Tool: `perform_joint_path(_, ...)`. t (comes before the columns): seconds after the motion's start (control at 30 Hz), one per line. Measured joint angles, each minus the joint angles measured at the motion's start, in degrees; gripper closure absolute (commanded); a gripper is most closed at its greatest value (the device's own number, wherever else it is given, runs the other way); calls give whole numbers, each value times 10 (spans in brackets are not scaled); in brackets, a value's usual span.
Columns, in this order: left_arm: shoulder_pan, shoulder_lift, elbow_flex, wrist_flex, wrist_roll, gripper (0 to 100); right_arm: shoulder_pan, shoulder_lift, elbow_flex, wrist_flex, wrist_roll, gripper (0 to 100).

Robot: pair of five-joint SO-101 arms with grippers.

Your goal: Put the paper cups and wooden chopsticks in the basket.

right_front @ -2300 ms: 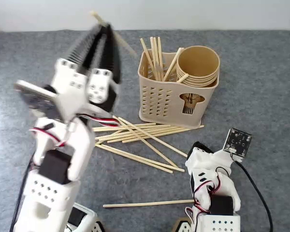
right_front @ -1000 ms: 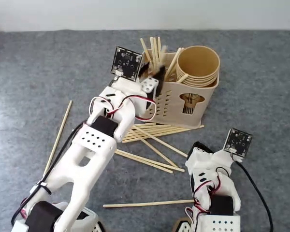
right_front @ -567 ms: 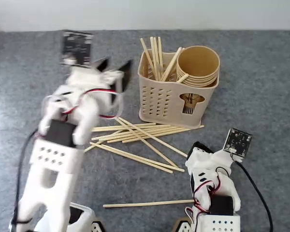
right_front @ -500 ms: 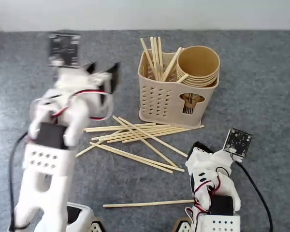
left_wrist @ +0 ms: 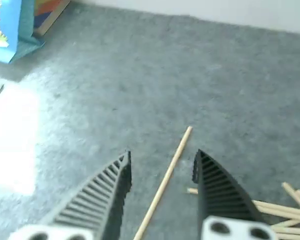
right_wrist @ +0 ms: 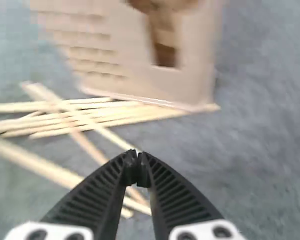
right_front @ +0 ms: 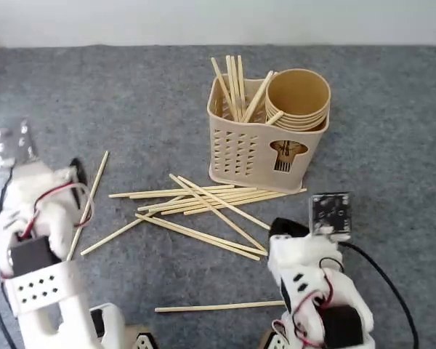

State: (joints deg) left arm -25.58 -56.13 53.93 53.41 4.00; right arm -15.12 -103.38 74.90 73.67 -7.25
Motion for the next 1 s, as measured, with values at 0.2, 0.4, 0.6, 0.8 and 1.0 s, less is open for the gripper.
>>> perform_joint_path(0.2,-74,-16,114,-59,-19,801,-97,82,-48,21,65,991)
perform_joint_path(0.4,-80,-17,176,-62,-34,801,-131,269,-80,21,200,991)
perform_joint_path(0.6,-79,-18,203,-65,-34,801,-194,425,-87,21,331,990)
perform_joint_path(0.8,-79,-18,207,-65,-34,801,-276,537,-87,7,373,935)
perform_joint_path(1.0,-79,-18,217,-68,-34,801,-350,618,-87,-20,363,822)
